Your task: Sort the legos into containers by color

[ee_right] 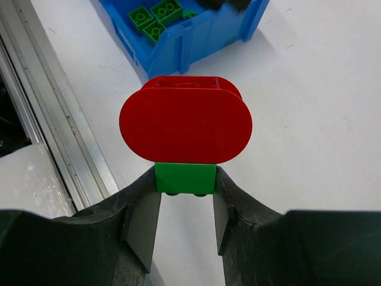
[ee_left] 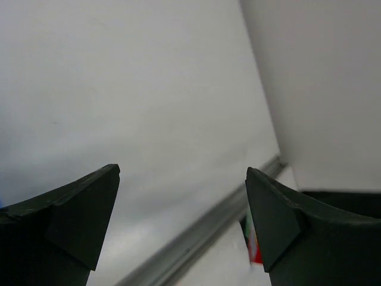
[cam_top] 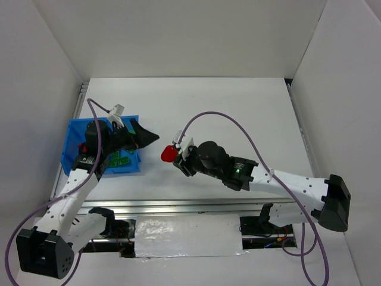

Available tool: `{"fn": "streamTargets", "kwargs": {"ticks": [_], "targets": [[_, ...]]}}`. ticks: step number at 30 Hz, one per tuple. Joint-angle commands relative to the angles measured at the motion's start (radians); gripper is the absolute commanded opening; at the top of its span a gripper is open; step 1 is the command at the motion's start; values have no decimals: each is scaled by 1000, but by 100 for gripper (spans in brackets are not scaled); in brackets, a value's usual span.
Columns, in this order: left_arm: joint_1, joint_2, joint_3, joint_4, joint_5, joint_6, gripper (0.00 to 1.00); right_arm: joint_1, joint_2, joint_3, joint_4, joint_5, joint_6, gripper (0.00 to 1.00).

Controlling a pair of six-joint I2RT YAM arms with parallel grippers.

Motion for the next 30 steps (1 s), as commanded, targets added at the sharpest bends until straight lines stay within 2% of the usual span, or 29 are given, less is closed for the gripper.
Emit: {"fn": "streamTargets", "kwargs": {"ticks": [1,7,16,21,30], "targets": [[-44,-26,-52,206,350,-65,100,-3,-43,-1,28,-5,6,0],[-120,-30,-98,348,438,-146,99,-3,-16,26,25,-11,9,0],[-134,-11,-99,331,444,-126,97,-3,-36,28,31,-3,5,0],[-134,-21,-84,252,329,-97,98,-3,-33,20,30,7,9,0],[-134,-10,-66,235,287,-103,99,-3,-68,-20,62,43,11,0]]}}
